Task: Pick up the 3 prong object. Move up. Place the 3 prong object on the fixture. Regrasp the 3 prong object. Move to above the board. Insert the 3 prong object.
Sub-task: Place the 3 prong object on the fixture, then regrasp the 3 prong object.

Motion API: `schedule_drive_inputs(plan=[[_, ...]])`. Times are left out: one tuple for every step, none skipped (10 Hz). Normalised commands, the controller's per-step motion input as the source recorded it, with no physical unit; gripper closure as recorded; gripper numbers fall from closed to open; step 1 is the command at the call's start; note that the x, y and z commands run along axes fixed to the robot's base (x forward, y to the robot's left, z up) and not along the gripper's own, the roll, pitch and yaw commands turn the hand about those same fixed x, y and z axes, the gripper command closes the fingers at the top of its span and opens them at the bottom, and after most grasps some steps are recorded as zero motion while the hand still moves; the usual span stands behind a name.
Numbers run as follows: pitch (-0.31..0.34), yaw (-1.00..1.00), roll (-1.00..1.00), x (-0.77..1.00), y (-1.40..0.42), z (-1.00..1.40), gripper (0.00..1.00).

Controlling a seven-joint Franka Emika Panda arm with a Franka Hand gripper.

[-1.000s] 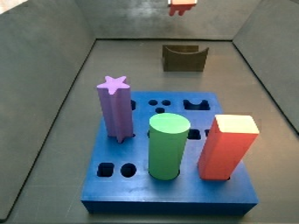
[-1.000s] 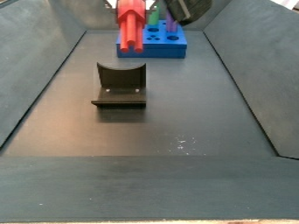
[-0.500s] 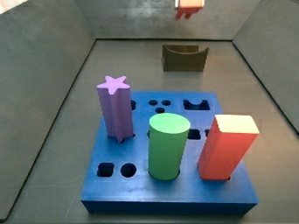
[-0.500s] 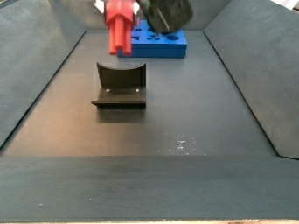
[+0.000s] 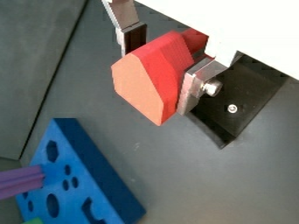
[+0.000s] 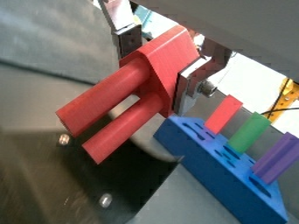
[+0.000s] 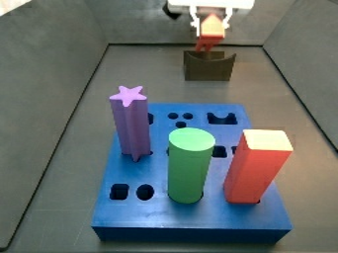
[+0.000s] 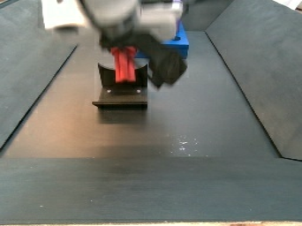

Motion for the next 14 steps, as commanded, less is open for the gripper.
schedule_drive_inputs(plan=[[0.080, -0.22, -0.21, 0.19, 0.13, -1.00, 1.00], [0.027, -0.21, -0.16, 0.16, 0.11, -0.80, 1.00], [-0.003, -0.19, -0.16, 0.14, 0.10, -0.60, 1.00], [-0.029, -0.16, -0.16, 0.11, 0.07, -0.37, 1.00], [-0.049, -0.13, -0.13, 0.09, 0.08, -0.30, 1.00], [-0.055, -0.11, -0.12, 0.09, 0.07, -0.30, 1.00], [-0.055, -0.07, -0.12, 0.08, 0.07, -0.29, 1.00], [-0.055, -0.06, -0.12, 0.08, 0.07, -0.29, 1.00], [0.000, 0.00, 0.00, 0.00, 0.00, 0.00, 0.00], [-0.006, -0.04, 0.08, 0.00, 0.00, 1.00, 0.00], [-0.001, -0.03, 0.08, -0.01, 0.00, 1.00, 0.00], [0.008, -0.02, 0.08, -0.03, 0.00, 1.00, 0.00], [0.014, -0.01, 0.08, -0.03, 0.00, 1.00, 0.00], [0.025, 0.00, 0.07, -0.03, 0.00, 1.00, 0.00]])
